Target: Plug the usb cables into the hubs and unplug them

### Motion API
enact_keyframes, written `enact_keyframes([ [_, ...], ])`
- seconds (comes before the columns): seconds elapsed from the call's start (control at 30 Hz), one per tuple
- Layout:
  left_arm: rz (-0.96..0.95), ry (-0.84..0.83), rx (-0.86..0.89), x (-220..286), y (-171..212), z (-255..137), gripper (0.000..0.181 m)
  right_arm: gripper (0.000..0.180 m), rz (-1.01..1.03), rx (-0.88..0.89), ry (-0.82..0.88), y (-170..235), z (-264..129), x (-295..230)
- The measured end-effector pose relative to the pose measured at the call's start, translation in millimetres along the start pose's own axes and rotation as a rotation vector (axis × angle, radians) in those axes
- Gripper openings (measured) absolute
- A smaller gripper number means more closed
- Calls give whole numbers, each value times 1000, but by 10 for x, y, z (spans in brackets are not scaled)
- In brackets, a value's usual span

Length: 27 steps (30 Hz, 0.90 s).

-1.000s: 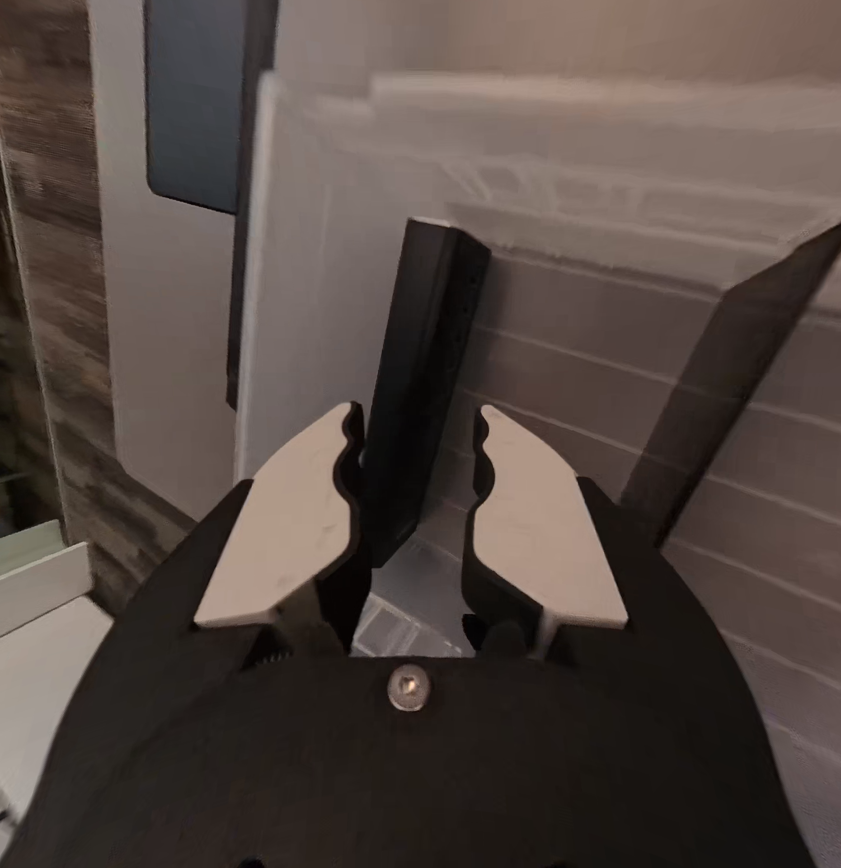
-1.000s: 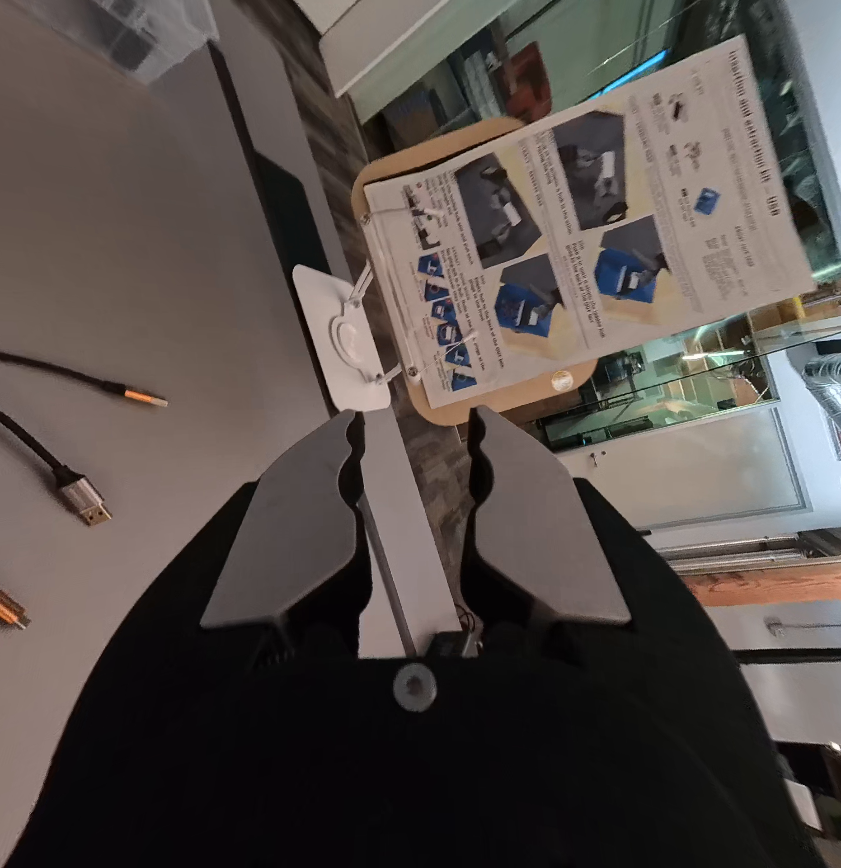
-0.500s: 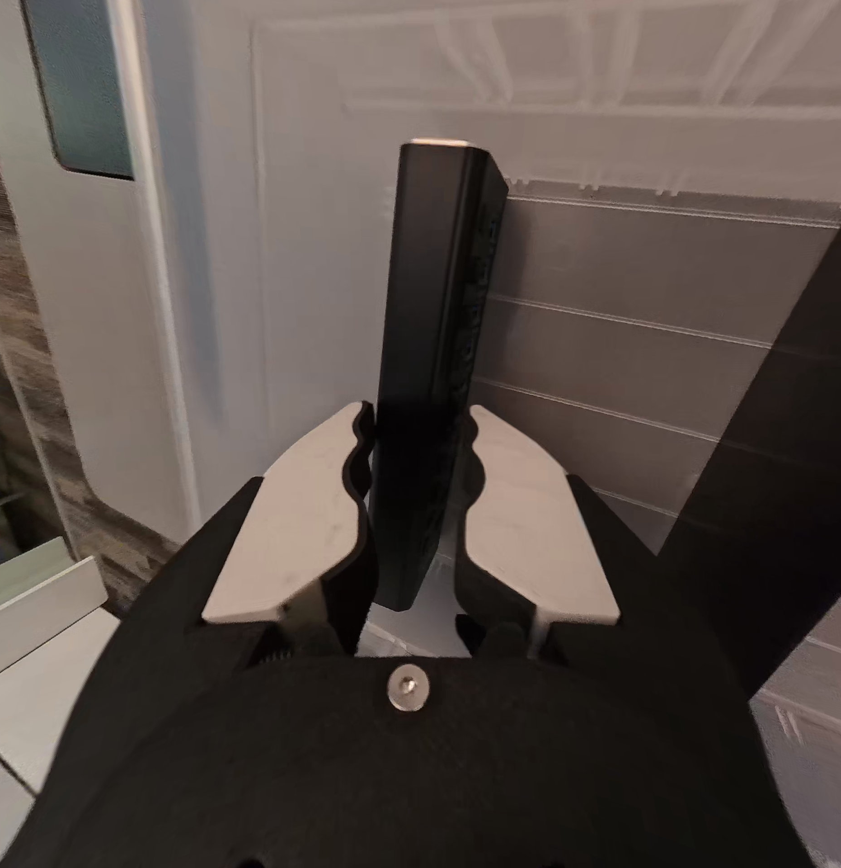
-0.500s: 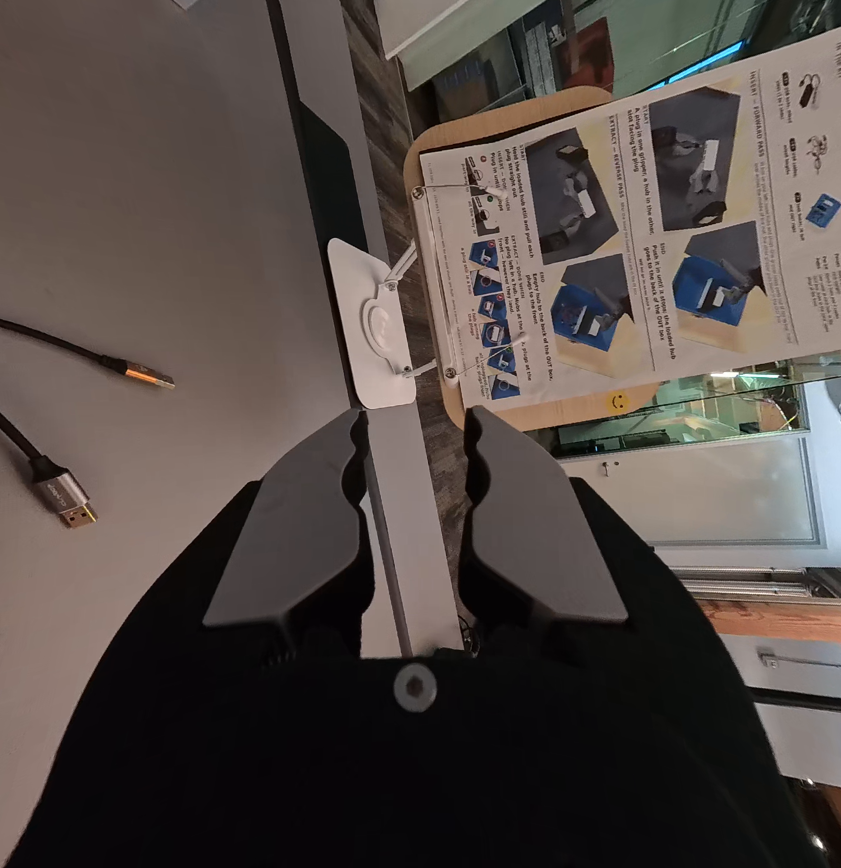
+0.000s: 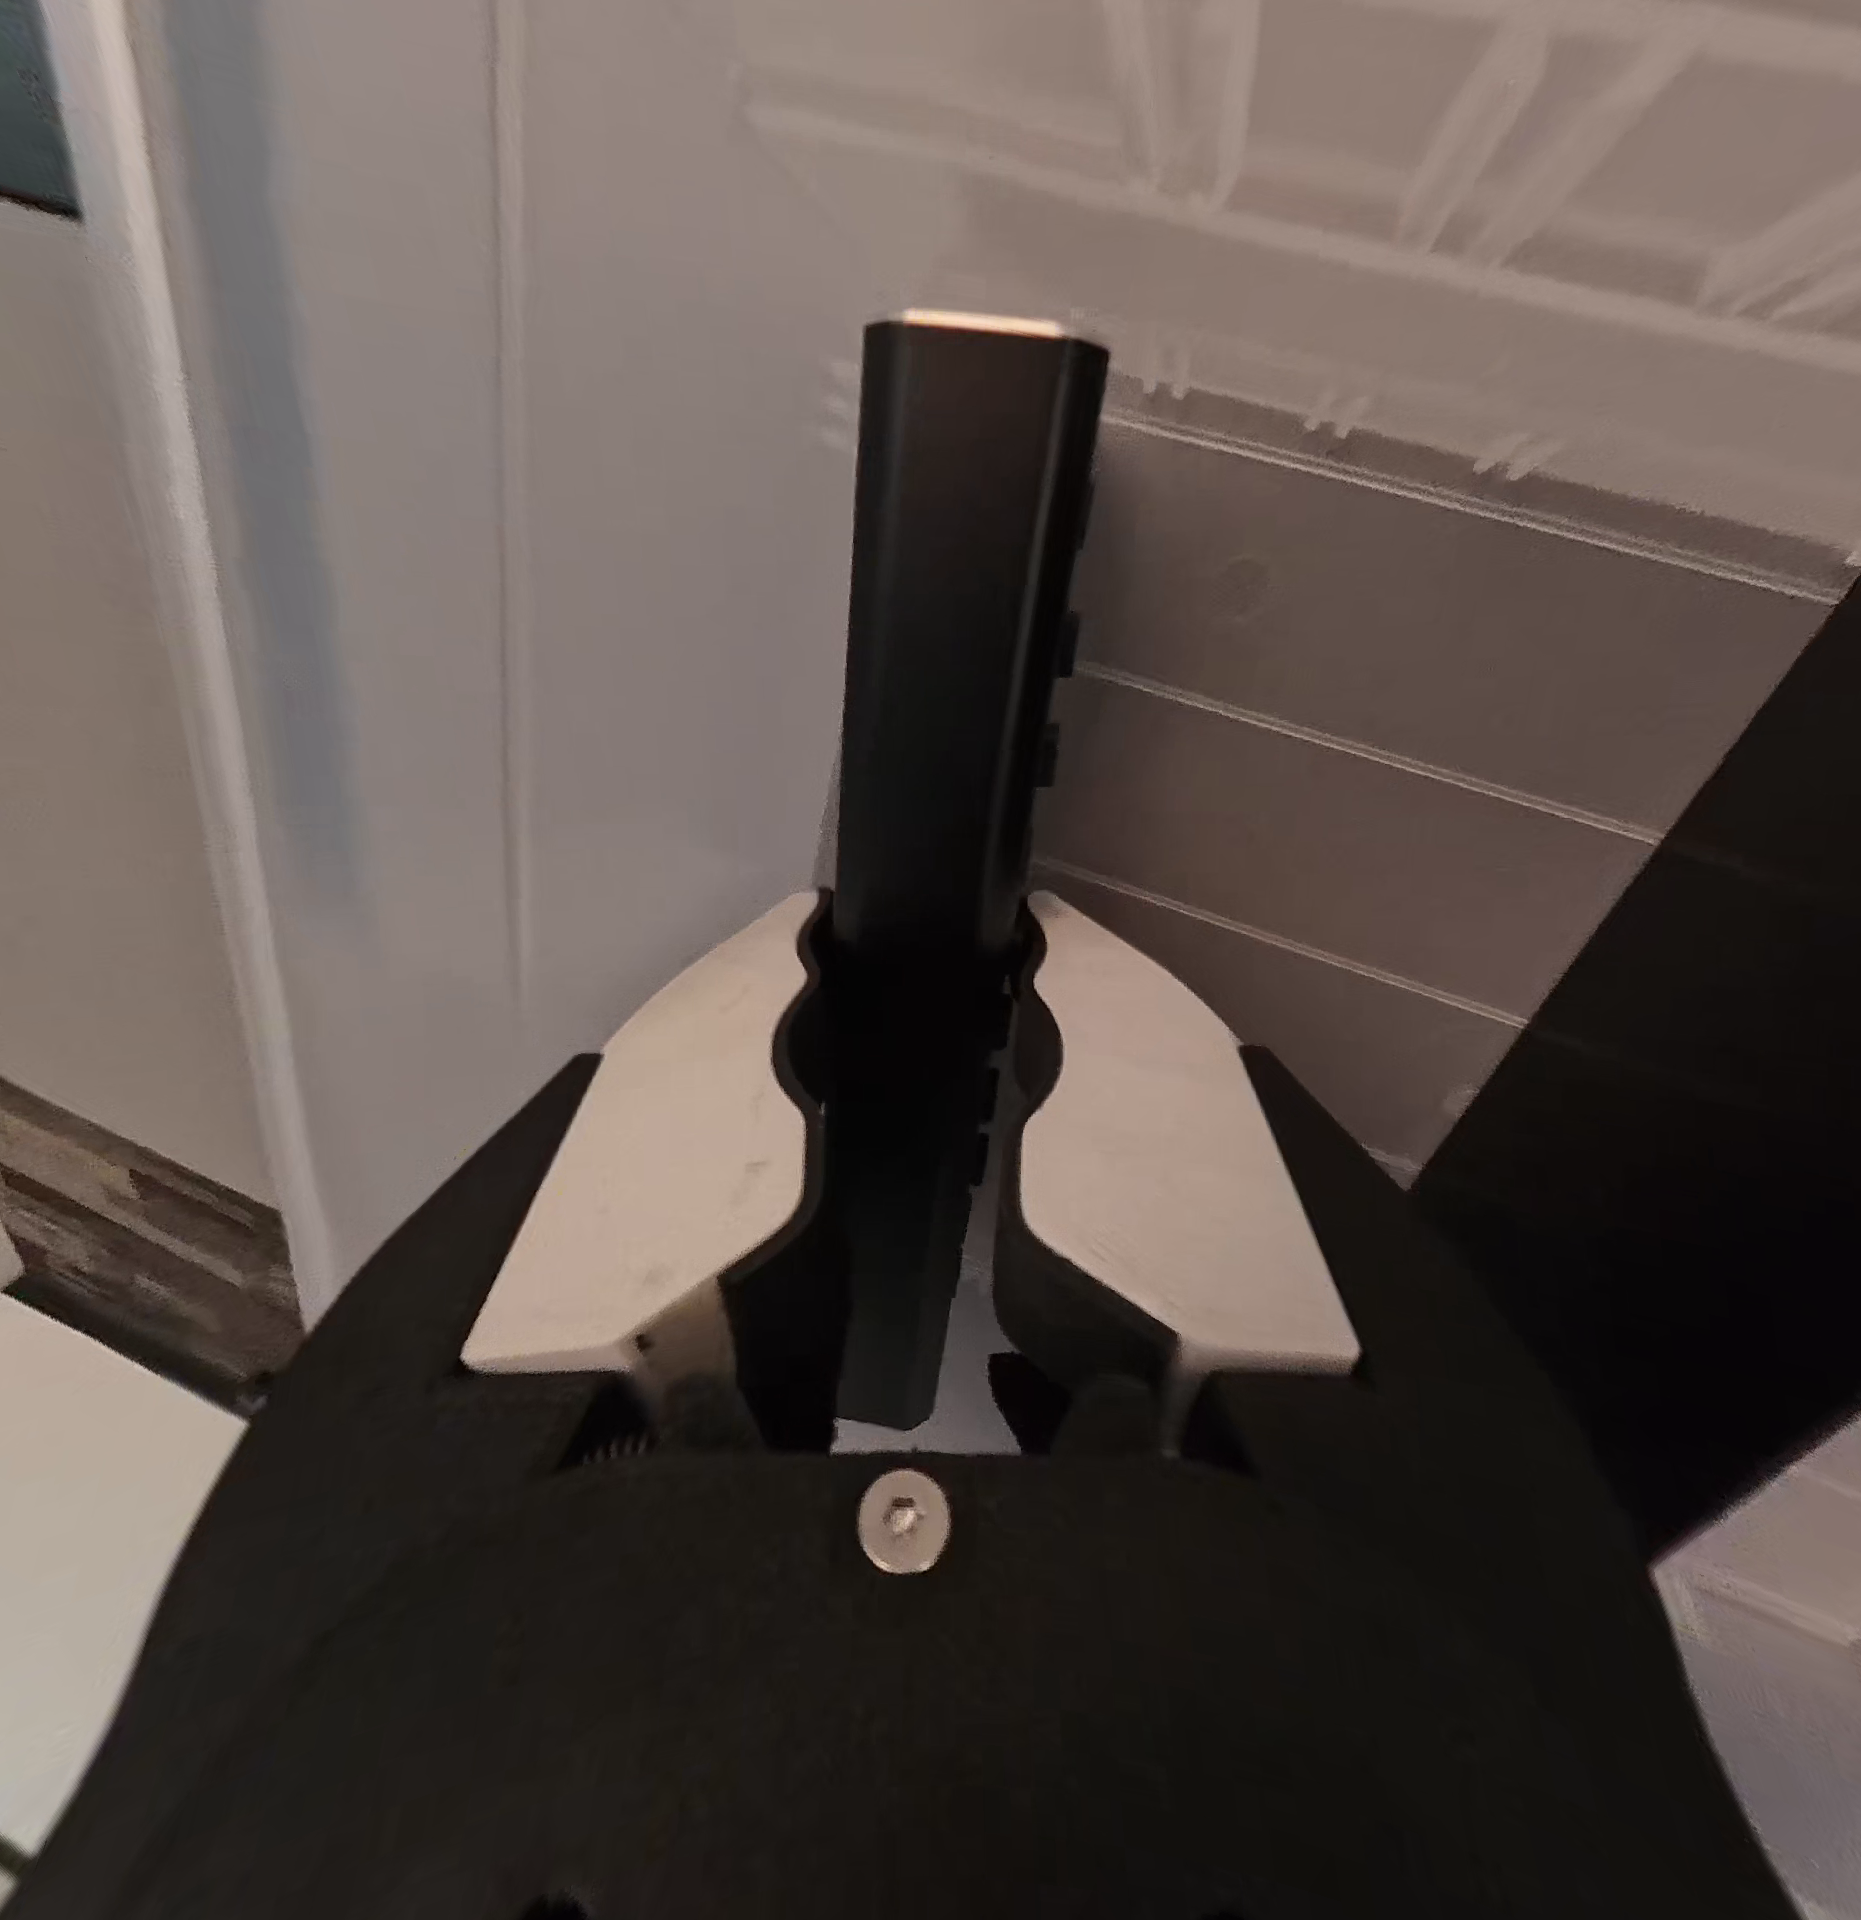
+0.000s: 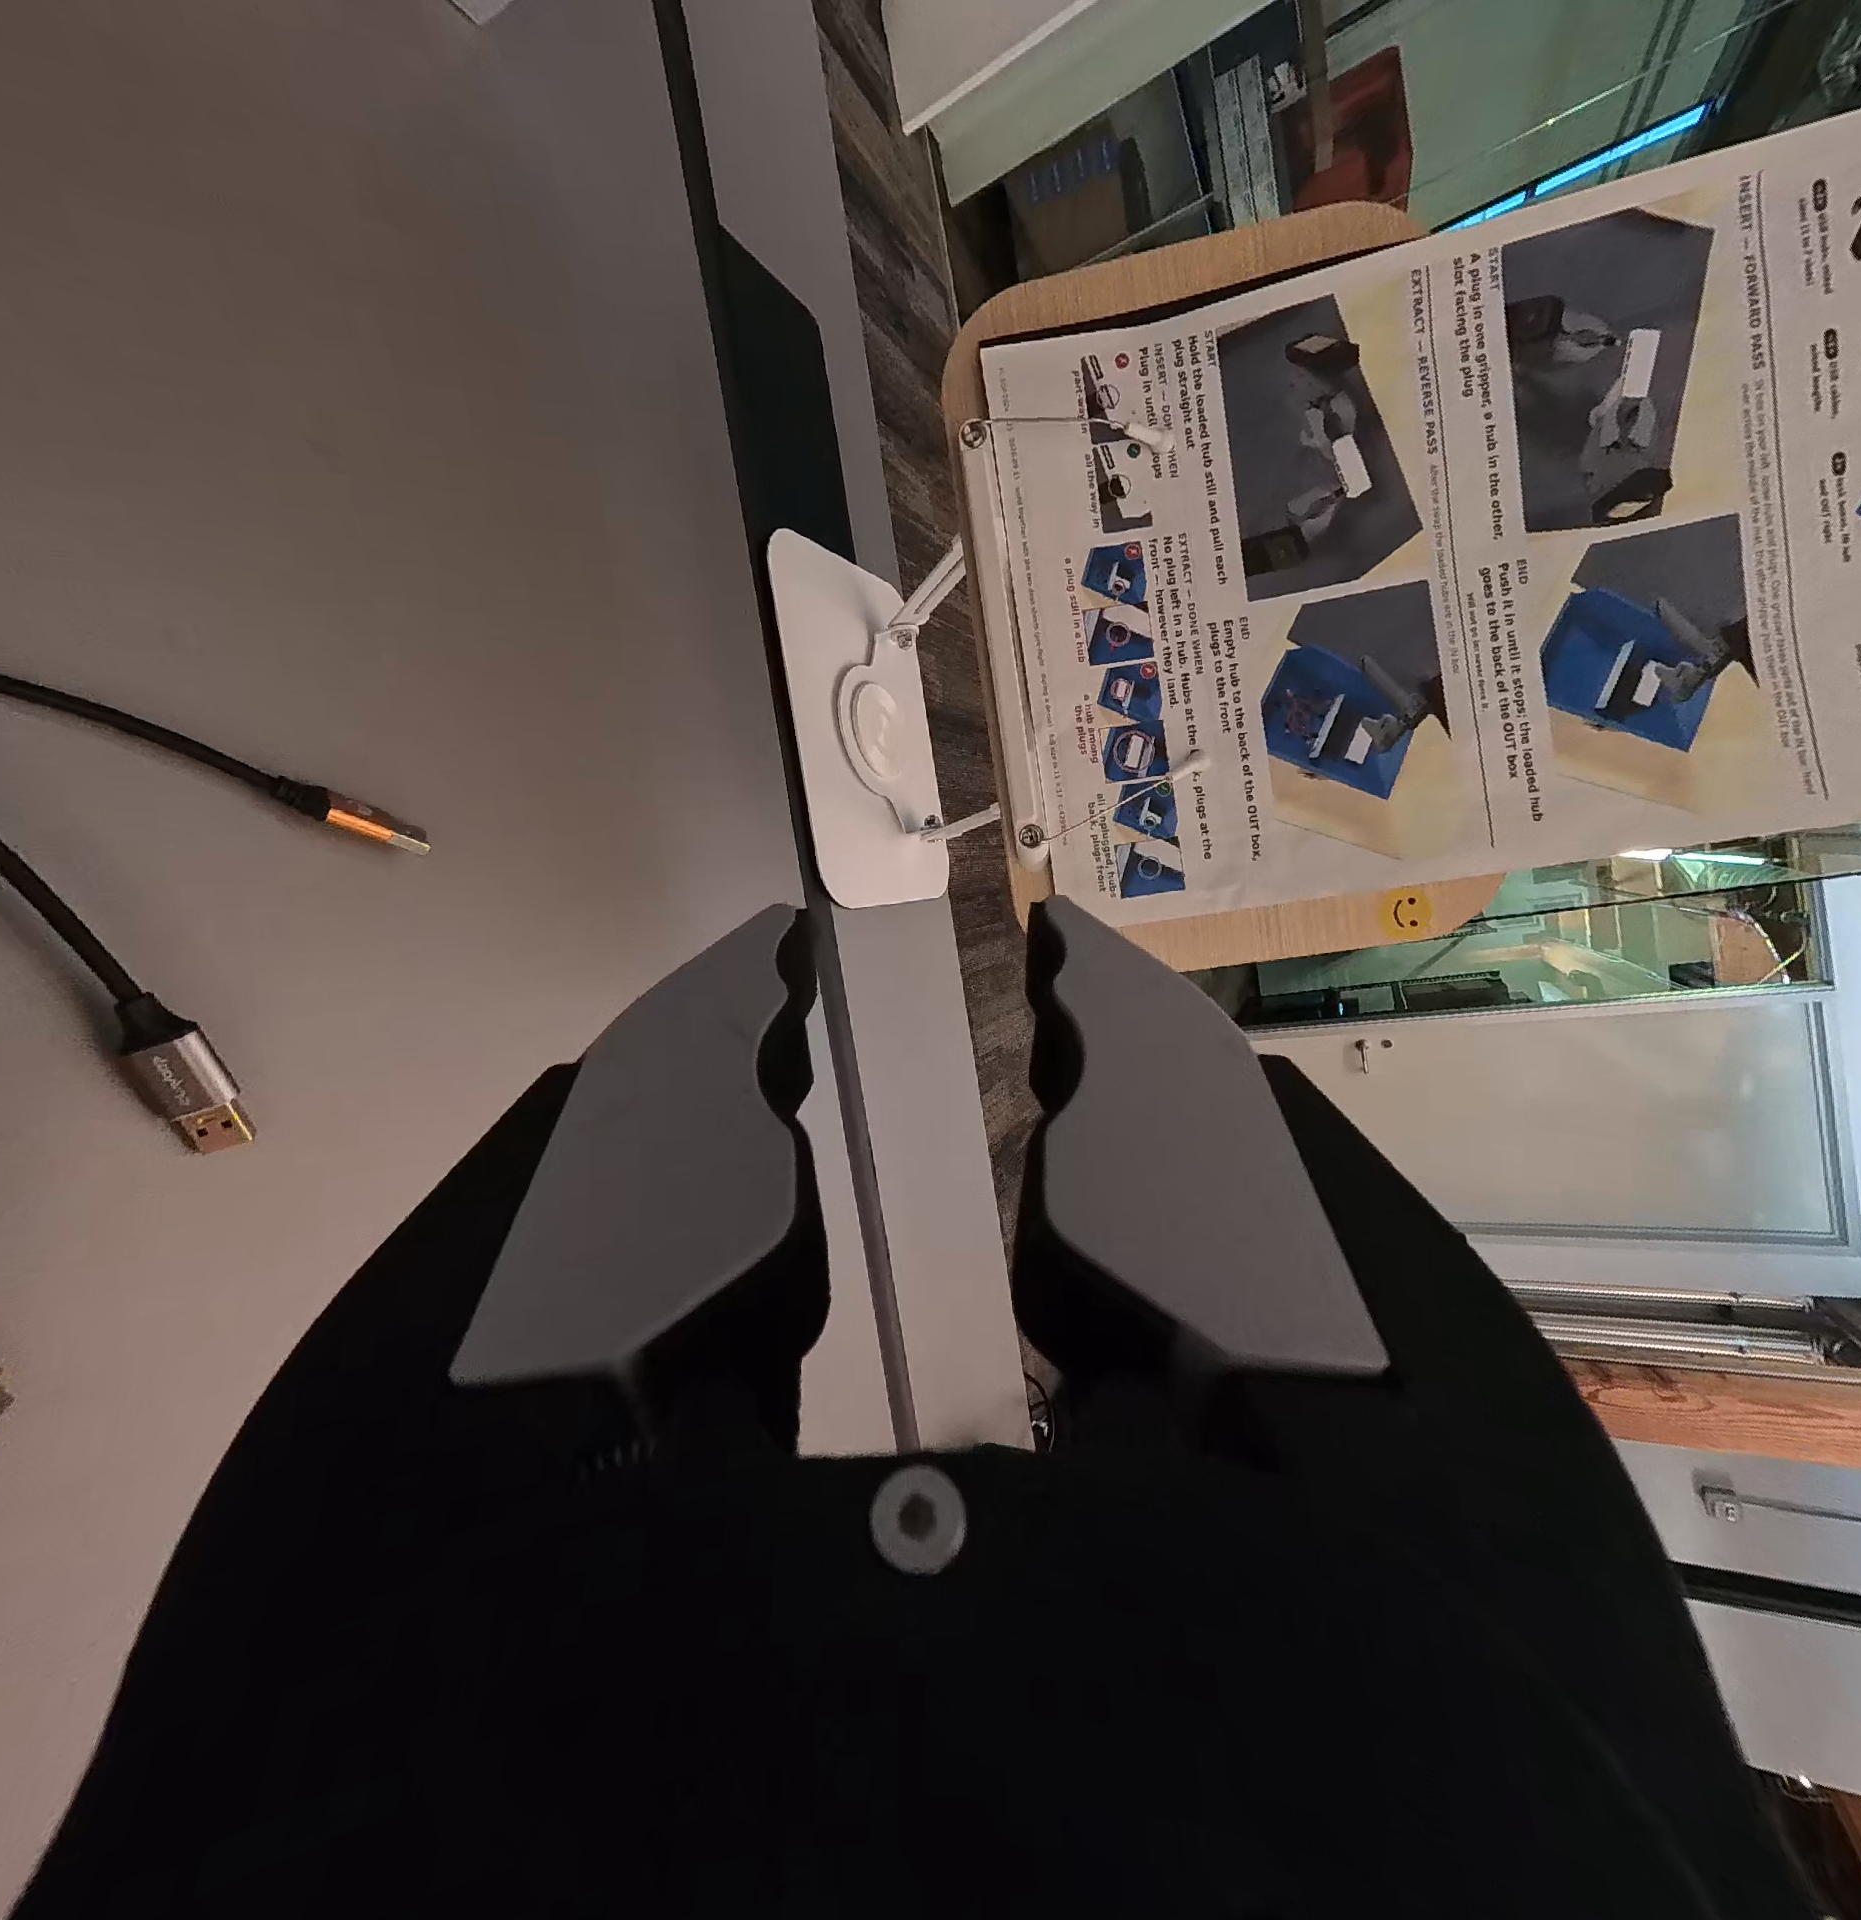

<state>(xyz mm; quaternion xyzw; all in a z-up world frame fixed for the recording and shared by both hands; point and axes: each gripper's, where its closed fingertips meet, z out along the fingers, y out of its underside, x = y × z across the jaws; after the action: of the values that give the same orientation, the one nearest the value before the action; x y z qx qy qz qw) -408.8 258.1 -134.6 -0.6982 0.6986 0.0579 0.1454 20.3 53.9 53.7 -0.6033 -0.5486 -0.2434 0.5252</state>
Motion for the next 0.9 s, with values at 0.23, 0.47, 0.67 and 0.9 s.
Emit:
enact_keyframes([
  [0.23,-224,-115,128,-160,-67,-598,29,39,19,53,36,-57,-173,115],
  [0.47,-612,-82,778,-101,-990,-1900,28,37,184,196,89,-233,-343,340],
  [0.67,-647,188,1176,793,-2377,-2342,28,37,452,399,51,-561,-360,431],
  [0.9,-652,-54,1300,1023,-3185,-1545,28,39,539,420,-29,-727,-268,283],
])
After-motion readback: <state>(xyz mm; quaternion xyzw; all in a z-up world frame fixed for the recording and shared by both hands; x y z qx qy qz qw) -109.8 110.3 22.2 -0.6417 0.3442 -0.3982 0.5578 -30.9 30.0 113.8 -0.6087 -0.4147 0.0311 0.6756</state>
